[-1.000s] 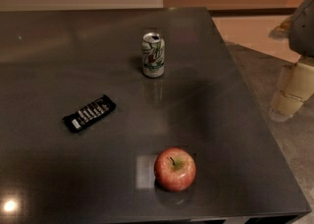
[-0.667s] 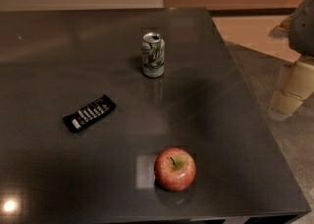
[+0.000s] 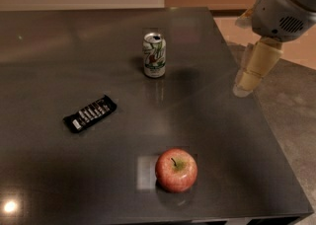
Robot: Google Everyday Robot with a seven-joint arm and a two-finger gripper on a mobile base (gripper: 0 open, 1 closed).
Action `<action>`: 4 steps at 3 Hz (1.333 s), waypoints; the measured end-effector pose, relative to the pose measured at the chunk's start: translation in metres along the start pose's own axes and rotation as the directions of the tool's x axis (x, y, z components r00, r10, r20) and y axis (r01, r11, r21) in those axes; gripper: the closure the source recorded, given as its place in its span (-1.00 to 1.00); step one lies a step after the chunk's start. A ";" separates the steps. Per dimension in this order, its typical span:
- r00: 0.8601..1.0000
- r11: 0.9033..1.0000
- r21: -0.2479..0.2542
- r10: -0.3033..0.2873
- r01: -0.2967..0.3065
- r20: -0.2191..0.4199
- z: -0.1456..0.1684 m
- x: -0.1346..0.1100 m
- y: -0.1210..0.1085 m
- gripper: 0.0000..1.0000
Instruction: Move 7up can near rxbar chocolate
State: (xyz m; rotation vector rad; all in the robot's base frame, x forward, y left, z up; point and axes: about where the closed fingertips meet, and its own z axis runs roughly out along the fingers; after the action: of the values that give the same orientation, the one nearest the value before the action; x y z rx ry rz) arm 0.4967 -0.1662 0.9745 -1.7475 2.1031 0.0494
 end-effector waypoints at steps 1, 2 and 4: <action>0.999 1.000 -0.012 -0.013 0.014 0.051 0.014 -0.021 -0.015 -1.00; 0.995 1.000 -0.022 -0.007 0.009 0.098 0.035 -0.044 -0.033 -1.00; 0.992 0.998 -0.051 0.040 -0.034 0.124 0.082 -0.077 -0.073 -1.00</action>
Offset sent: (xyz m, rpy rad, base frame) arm 0.0768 0.0688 -0.0214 0.1493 0.0065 0.0440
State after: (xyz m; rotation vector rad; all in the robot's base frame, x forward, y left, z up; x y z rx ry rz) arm 0.5998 -0.0869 0.9405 -1.6876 2.0599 0.2171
